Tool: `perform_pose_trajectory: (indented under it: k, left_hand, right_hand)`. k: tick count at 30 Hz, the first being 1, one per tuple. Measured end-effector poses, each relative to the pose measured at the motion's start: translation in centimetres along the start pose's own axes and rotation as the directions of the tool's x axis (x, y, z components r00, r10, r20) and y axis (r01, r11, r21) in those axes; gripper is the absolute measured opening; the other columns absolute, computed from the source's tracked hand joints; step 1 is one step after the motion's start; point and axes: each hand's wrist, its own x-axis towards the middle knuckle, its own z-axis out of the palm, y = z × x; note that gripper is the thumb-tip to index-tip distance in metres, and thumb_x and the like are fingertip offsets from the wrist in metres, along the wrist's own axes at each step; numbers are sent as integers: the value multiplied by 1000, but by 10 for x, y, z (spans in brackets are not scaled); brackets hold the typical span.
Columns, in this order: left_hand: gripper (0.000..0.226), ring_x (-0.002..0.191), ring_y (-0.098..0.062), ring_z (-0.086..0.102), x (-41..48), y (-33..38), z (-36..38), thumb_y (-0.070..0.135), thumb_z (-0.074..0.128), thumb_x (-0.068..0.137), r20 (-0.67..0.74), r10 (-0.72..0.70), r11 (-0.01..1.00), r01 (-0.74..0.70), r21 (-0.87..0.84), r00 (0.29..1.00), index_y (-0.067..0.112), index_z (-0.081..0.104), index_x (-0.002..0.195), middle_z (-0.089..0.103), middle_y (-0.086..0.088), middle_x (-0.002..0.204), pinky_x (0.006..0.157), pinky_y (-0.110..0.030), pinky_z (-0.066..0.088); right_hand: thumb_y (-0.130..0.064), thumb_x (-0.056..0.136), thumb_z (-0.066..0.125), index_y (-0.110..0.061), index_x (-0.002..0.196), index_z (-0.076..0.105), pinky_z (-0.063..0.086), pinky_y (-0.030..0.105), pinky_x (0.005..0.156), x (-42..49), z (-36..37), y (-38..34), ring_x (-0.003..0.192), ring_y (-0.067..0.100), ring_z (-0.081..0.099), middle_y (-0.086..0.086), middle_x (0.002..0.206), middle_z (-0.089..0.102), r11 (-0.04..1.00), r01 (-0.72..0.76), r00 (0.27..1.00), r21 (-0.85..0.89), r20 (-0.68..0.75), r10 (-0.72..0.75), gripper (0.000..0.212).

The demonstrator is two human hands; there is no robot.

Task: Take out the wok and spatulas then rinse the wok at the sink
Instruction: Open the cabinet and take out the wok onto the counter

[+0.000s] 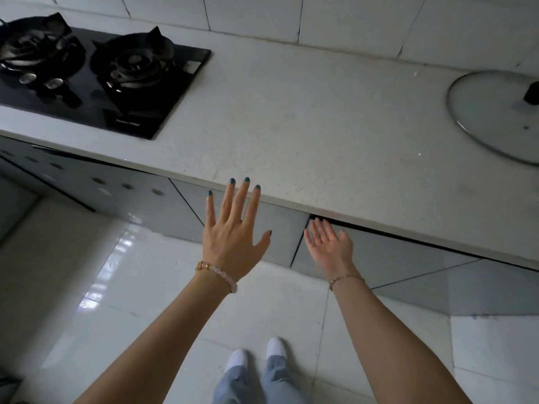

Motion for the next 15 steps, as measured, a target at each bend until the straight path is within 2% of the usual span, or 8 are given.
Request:
perform_pose_trajectory:
  k: [7, 11, 15]
  left_hand:
    - [81, 140, -33, 24, -5, -12, 2, 48, 61, 78, -5, 36, 999, -36, -11, 999, 10, 31, 143, 31, -12, 151, 110, -56, 11]
    - [82, 141, -32, 24, -13, -15, 0, 50, 60, 78, -8, 69, 998, -69, -15, 998, 11, 29, 144, 30, -12, 152, 110, -55, 9]
    - [82, 141, -32, 24, -21, -19, -4, 49, 61, 78, -15, 105, 994, -105, -27, 994, 11, 29, 144, 30, -11, 152, 111, -56, 10]
  right_hand:
    - [-41, 100, 28, -9, 141, 39, 31, 45, 111, 4, 9, 4, 135, 25, 41, 10, 150, 37, 990, 49, 998, 135, -32, -45, 53]
    - [-38, 100, 29, -7, 139, 39, 35, 44, 108, -2, 5, 9, 130, 28, 47, 15, 147, 39, 990, 74, 995, 122, -79, -65, 50]
    - [-28, 100, 29, -4, 141, 35, 34, 44, 109, -24, -22, 24, 130, 30, 44, 17, 142, 43, 994, 88, 989, 62, -122, -80, 48]
